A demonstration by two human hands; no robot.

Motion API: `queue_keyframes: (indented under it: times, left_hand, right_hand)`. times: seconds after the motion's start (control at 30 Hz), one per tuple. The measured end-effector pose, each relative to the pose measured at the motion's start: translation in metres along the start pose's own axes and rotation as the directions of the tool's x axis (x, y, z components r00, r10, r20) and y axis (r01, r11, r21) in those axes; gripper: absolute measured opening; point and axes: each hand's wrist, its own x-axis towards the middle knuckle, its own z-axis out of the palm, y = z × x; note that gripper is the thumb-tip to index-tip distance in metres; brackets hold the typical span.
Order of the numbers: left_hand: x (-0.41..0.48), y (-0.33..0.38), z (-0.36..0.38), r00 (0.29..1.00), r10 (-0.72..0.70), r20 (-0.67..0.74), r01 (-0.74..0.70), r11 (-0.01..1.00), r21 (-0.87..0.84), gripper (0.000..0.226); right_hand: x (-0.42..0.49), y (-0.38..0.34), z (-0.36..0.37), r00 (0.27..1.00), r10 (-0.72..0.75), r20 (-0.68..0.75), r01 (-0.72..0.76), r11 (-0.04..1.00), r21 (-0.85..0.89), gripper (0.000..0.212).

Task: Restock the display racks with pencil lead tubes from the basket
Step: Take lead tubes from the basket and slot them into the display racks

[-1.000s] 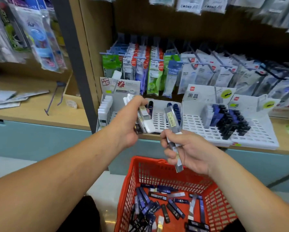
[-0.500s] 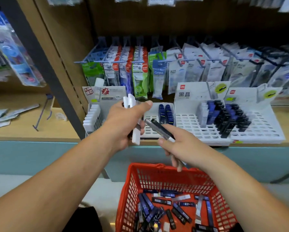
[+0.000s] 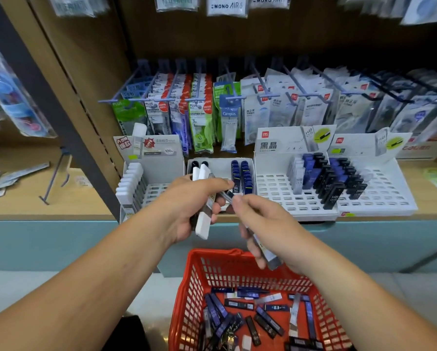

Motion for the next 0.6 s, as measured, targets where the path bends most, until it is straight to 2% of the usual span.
queue_keyframes:
  times: [0.17, 0.33, 0.4, 0.53, 0.6]
  left_hand:
    - [-0.006, 0.000, -0.001, 0.999, 0.029, 0.021, -0.027, 0.998, -0.064, 0.018]
    - [-0.006, -0.001, -0.013, 0.998, 0.050, -0.037, -0.051, 0.999, -0.010, 0.017]
    - [-0.006, -0.003, -0.020, 0.998, 0.027, -0.065, -0.028, 0.999, -0.021, 0.022]
    - [-0.005, -0.008, -0.032, 0.996, -0.014, -0.086, 0.009, 0.999, -0.048, 0.016]
    - [-0.003, -0.010, -0.037, 0.993, -0.016, -0.120, 0.006, 0.996, -0.088, 0.018]
  right_hand:
    - [0.001, 0.000, 0.005, 0.999, 0.033, -0.002, -0.031, 0.962, 0.271, 0.023]
    - [0.008, 0.003, -0.006, 0.991, 0.105, -0.080, -0.056, 0.882, 0.467, 0.012]
    - [0.010, 0.006, -0.011, 0.984, 0.163, -0.076, -0.102, 0.853, 0.511, 0.012]
    - [0.016, 0.009, -0.016, 0.967, 0.255, -0.014, -0.200, 0.789, 0.580, 0.005]
    - [0.022, 0.009, -0.016, 0.960, 0.279, -0.026, -0.215, 0.794, 0.568, 0.008]
